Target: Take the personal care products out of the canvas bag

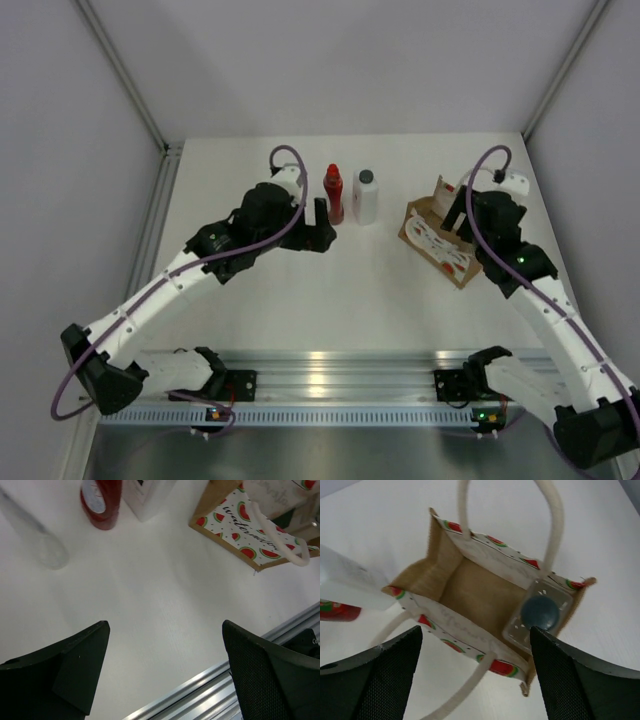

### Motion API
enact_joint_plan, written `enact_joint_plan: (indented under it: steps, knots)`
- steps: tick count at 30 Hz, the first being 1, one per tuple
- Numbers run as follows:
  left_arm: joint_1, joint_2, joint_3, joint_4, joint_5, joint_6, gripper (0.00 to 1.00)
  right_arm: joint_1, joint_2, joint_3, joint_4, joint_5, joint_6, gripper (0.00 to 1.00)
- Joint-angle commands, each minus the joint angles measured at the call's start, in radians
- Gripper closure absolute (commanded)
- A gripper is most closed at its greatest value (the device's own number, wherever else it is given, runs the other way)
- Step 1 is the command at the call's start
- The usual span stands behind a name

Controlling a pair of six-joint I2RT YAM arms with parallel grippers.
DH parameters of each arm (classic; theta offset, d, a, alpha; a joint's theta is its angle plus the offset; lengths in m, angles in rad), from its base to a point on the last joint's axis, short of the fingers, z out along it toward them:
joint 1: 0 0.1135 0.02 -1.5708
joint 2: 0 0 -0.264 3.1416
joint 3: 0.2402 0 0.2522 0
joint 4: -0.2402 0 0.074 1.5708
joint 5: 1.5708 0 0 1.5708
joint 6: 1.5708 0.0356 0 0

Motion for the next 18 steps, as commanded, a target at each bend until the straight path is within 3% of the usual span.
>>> enact_joint_plan:
  steps: [1,4,12,18]
  knots:
    - [-0.100,0.088,0.103,0.106,-0.027,0.024,0.02,-0.104,-0.081,-0.050,-0.092,0.012,0.039,0.16]
    - [-0.159,0.203,0.206,0.108,-0.089,0.066,0.02,-0.152,-0.124,-0.081,-0.098,-0.025,0.021,0.16]
    - [-0.165,0.562,0.512,0.155,-0.118,0.072,0.03,-0.184,-0.206,-0.061,-0.138,-0.042,-0.010,0.16]
    - [-0.146,0.846,0.770,0.157,-0.087,0.054,0.14,-0.187,-0.256,-0.029,-0.192,-0.063,-0.014,0.16]
